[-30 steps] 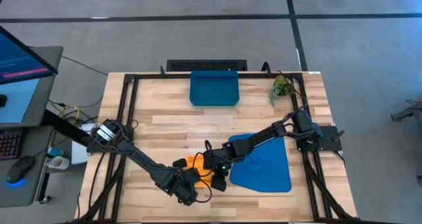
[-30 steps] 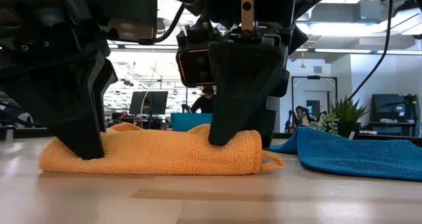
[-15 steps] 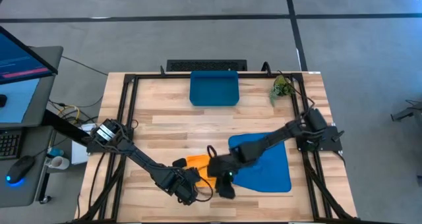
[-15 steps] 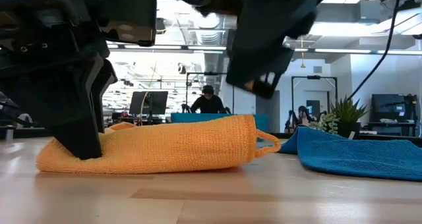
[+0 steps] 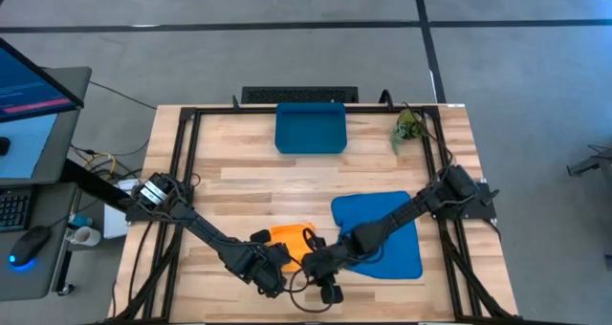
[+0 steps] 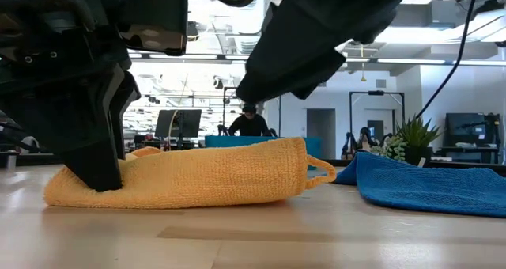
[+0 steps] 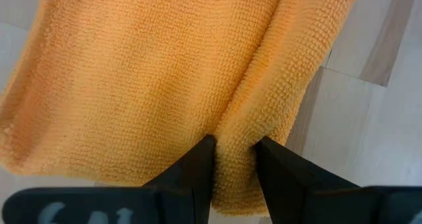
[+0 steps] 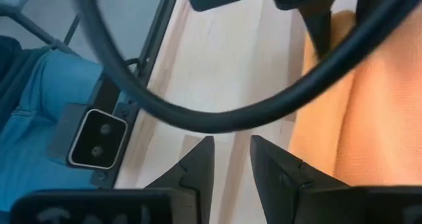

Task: Roll microfiber towels into tight, uniform cylinder then place into a basket
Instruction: Roll the yellow microfiber cloth

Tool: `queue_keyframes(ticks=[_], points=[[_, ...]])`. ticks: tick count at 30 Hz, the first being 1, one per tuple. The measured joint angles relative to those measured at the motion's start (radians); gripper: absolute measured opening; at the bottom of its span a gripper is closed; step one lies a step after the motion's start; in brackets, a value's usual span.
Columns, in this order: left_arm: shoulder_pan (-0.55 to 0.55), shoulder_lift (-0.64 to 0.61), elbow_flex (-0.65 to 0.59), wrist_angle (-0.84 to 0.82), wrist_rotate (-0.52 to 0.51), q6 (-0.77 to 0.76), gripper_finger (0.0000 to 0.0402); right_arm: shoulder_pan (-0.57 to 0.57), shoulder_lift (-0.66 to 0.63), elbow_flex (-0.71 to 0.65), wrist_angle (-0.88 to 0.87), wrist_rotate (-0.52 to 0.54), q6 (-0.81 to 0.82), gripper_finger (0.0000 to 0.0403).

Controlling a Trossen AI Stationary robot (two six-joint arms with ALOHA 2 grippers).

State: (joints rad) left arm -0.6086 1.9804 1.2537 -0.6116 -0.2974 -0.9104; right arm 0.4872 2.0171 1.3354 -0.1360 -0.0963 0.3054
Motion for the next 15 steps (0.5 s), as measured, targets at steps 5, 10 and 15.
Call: queue_keyframes(ticks=[5,10,15], points=[[0.0,0.0,0.0,0.0,0.001,0.004,0.0103,-0.012,0.0,-0.044,0.062,0.001,0.005,0.012],[0.0,0.0,0.0,0.0,0.001,0.008,0.0103,-0.012,0.0,-0.054,0.067,0.034,0.024,0.012],[0.0,0.001,0.0,0.0,0.001,0.008,0.0103,-0.009,0.0,-0.054,0.08,0.074,0.024,0.012]])
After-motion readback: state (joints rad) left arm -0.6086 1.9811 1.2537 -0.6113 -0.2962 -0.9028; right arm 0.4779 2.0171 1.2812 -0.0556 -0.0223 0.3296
